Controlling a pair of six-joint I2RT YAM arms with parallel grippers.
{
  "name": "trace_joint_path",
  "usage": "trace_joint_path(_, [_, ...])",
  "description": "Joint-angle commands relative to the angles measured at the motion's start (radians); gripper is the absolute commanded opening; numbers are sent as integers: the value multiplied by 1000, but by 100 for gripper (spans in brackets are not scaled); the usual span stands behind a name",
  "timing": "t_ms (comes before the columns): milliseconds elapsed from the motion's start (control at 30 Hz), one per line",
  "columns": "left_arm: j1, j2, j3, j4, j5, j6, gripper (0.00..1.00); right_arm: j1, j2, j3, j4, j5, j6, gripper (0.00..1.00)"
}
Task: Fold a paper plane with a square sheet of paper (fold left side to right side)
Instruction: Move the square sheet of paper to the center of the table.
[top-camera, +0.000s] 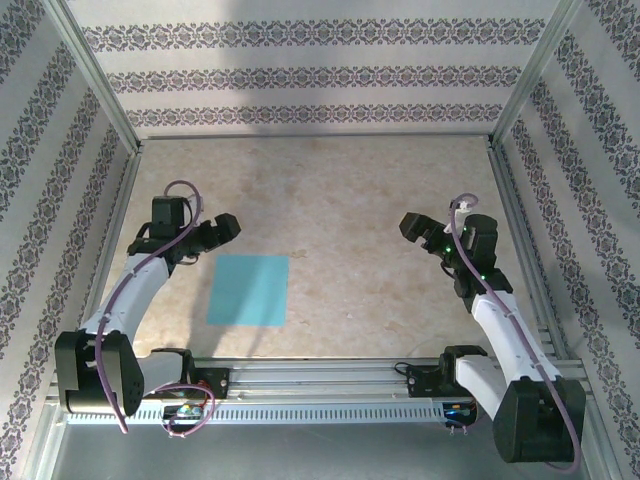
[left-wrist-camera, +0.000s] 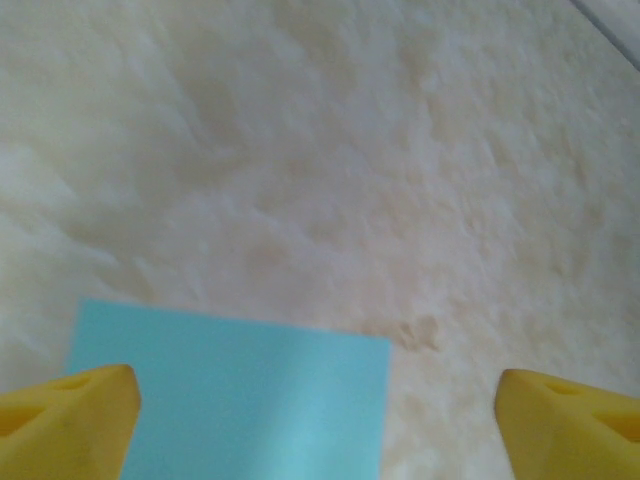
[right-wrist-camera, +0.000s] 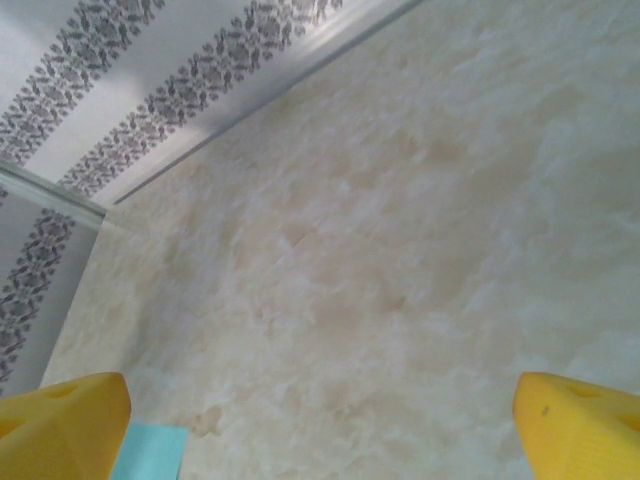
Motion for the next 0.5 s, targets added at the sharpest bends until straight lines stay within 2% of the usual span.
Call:
trace_joint_path(0, [-58,27,-39,-60,134,-40,82,33,27,42,-4,-51,40,98])
trace_joint_path(133, [-151,104,-74,-4,147,-59,67,86,63,61,3,-11,21,98])
trace_joint_path(267, [-231,194,-61,-6,87,-41,55,117,86,77,1,11,9,98])
trace_joint_path(467, [-268,293,-61,8,41,-31,43,133,89,76,-1,41,3,98])
